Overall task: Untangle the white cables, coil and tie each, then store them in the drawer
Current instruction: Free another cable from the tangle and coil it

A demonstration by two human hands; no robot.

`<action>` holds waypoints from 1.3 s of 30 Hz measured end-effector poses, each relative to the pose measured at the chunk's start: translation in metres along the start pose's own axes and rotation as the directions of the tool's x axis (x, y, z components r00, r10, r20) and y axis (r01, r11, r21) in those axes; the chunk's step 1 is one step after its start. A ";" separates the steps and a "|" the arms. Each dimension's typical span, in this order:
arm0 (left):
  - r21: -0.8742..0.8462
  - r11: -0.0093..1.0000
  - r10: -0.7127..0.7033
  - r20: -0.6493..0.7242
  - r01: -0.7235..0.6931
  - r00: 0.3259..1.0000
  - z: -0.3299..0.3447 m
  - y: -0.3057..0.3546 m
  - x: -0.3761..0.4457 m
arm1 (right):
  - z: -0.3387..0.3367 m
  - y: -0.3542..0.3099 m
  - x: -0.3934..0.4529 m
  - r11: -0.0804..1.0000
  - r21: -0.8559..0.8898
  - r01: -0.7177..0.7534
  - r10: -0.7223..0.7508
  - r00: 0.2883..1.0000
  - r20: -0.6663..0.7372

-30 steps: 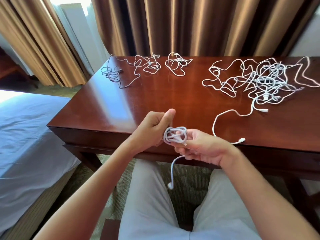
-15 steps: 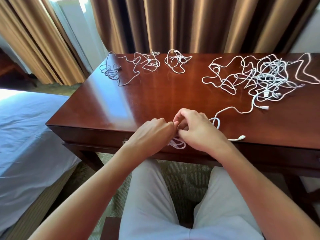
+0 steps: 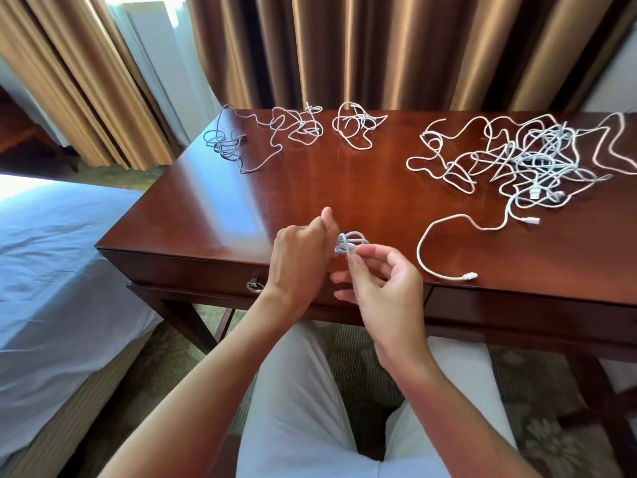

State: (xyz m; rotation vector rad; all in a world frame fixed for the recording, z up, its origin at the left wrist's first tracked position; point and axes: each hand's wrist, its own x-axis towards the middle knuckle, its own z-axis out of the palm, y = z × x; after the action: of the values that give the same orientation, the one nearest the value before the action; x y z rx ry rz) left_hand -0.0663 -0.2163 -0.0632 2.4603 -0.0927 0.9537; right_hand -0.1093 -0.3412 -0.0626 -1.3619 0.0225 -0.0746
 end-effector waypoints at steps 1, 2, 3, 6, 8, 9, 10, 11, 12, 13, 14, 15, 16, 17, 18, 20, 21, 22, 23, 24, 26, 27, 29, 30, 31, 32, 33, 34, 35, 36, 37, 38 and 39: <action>-0.074 0.997 -0.029 -0.042 0.026 0.999 0.000 0.001 0.000 | -0.001 -0.002 -0.001 0.999 0.024 -0.023 0.022 1.000 0.019; -0.136 0.989 -0.063 -0.080 0.051 0.995 0.000 0.003 0.000 | -0.002 -0.003 -0.002 0.998 0.044 -0.049 0.047 0.997 0.056; -0.192 0.977 -0.111 -0.092 0.092 0.990 -0.001 0.006 0.001 | -0.002 -0.004 -0.004 0.994 0.064 -0.094 0.086 0.990 0.111; -0.401 0.873 -0.312 -0.023 0.277 0.950 -0.002 0.009 0.008 | -0.003 0.000 -0.009 0.955 0.016 -0.297 0.268 0.884 0.383; -0.591 0.709 -0.376 0.145 0.385 0.915 -0.007 0.006 0.013 | -0.010 0.006 -0.008 0.920 -0.086 -0.382 0.365 0.759 0.539; -0.637 0.649 -0.345 0.241 0.416 0.907 -0.011 0.004 0.016 | -0.015 0.008 -0.005 0.908 -0.130 -0.398 0.395 0.710 0.583; -0.652 0.625 -0.289 0.316 0.428 0.904 -0.016 0.003 0.017 | -0.022 0.011 0.000 0.903 -0.175 -0.392 0.412 0.673 0.614; -0.650 0.626 -0.232 0.372 0.430 0.899 -0.021 0.004 0.017 | -0.028 0.012 0.006 0.901 -0.227 -0.369 0.423 0.637 0.645; -0.642 0.632 -0.180 0.422 0.434 0.888 -0.024 0.006 0.016 | -0.032 0.011 0.012 0.897 -0.282 -0.341 0.438 0.588 0.680; -0.633 0.629 -0.133 0.484 0.451 0.865 -0.027 0.007 0.014 | -0.035 0.010 0.016 0.887 -0.337 -0.316 0.460 0.528 0.714; -0.624 0.621 -0.081 0.551 0.475 0.830 -0.030 0.009 0.012 | -0.037 0.008 0.020 0.872 -0.389 -0.297 0.488 0.467 0.737; -0.611 0.626 -0.020 0.609 0.484 0.793 -0.033 0.010 0.012 | -0.037 0.005 0.023 0.854 -0.436 -0.283 0.519 0.418 0.745; -0.595 0.654 0.048 0.649 0.467 0.760 -0.035 0.012 0.012 | -0.038 0.002 0.026 0.834 -0.479 -0.273 0.551 0.383 0.741; -0.576 0.697 0.110 0.674 0.426 0.731 -0.038 0.014 0.012 | -0.039 0.000 0.030 0.816 -0.516 -0.259 0.578 0.375 0.725; -0.552 0.748 0.163 0.690 0.368 0.705 -0.041 0.016 0.014 | -0.040 -0.002 0.034 0.801 -0.550 -0.237 0.597 0.390 0.701; -0.468 0.858 0.224 0.713 0.213 0.665 -0.045 0.021 0.016 | -0.041 -0.009 0.045 0.777 -0.602 -0.184 0.608 0.470 0.640; -0.412 0.903 0.237 0.712 0.119 0.661 -0.045 0.021 0.015 | -0.042 -0.012 0.050 0.771 -0.616 -0.165 0.597 0.524 0.607; -0.339 0.941 0.242 0.708 0.019 0.663 -0.044 0.021 0.014 | -0.042 -0.018 0.055 0.766 -0.628 -0.141 0.577 0.580 0.574; -0.237 0.969 0.224 0.714 -0.073 0.664 -0.042 0.021 0.011 | -0.043 -0.024 0.058 0.751 -0.656 -0.082 0.545 0.637 0.544; -0.128 0.983 0.182 0.724 -0.130 0.666 -0.039 0.019 0.008 | -0.042 -0.031 0.059 0.711 -0.703 0.013 0.503 0.689 0.522; 0.034 0.986 0.089 0.712 -0.162 0.696 -0.030 0.017 0.000 | -0.039 -0.039 0.058 0.588 -0.784 0.200 0.422 0.751 0.508; 0.088 0.983 0.059 0.685 -0.163 0.726 -0.026 0.017 -0.002 | -0.037 -0.041 0.057 0.556 -0.797 0.239 0.384 0.776 0.500; 0.159 0.976 0.025 0.594 -0.148 0.804 -0.018 0.015 -0.005 | -0.033 -0.041 0.053 0.560 -0.786 0.261 0.291 0.827 0.482; 0.174 0.977 0.009 0.537 -0.121 0.843 -0.014 0.012 -0.005 | -0.030 -0.040 0.050 0.582 -0.770 0.261 0.242 0.848 0.471; 0.166 0.983 -0.008 0.473 -0.080 0.881 -0.011 0.007 -0.005 | -0.027 -0.039 0.045 0.614 -0.748 0.254 0.196 0.868 0.455; 0.141 0.990 -0.034 0.404 -0.026 0.914 -0.007 0.003 -0.005 | -0.024 -0.038 0.039 0.664 -0.708 0.241 0.154 0.882 0.445; 0.102 0.994 -0.066 0.333 0.034 0.941 -0.005 0.000 -0.005 | -0.020 -0.034 0.031 0.721 -0.654 0.228 0.111 0.894 0.434; 0.047 0.995 -0.101 0.266 0.092 0.959 -0.004 0.000 -0.004 | -0.016 -0.028 0.024 0.777 -0.589 0.225 0.066 0.900 0.431; -0.017 0.991 -0.129 0.204 0.135 0.970 -0.003 0.002 -0.003 | -0.012 -0.021 0.016 0.821 -0.524 0.225 0.028 0.902 0.432; -0.077 0.984 -0.149 0.153 0.162 0.977 -0.003 0.004 -0.002 | -0.009 -0.013 0.010 0.857 -0.465 0.222 0.002 0.901 0.434; -0.131 0.973 -0.173 0.116 0.188 0.978 -0.003 0.006 -0.002 | -0.007 -0.006 0.004 0.887 -0.414 0.203 -0.002 0.900 0.437; -0.193 0.956 -0.207 0.097 0.223 0.973 -0.002 0.006 -0.001 | -0.007 0.001 0.001 0.912 -0.373 0.171 0.016 0.893 0.449; -0.261 0.927 -0.253 0.096 0.269 0.963 -0.001 0.005 -0.002 | -0.008 0.005 -0.003 0.934 -0.337 0.121 0.056 0.880 0.471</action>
State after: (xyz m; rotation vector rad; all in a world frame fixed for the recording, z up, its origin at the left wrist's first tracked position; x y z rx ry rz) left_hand -0.0694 -0.2205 -0.0614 2.1802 0.0789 0.7002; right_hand -0.1123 -0.3475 -0.0688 -1.7161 -0.4218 0.2510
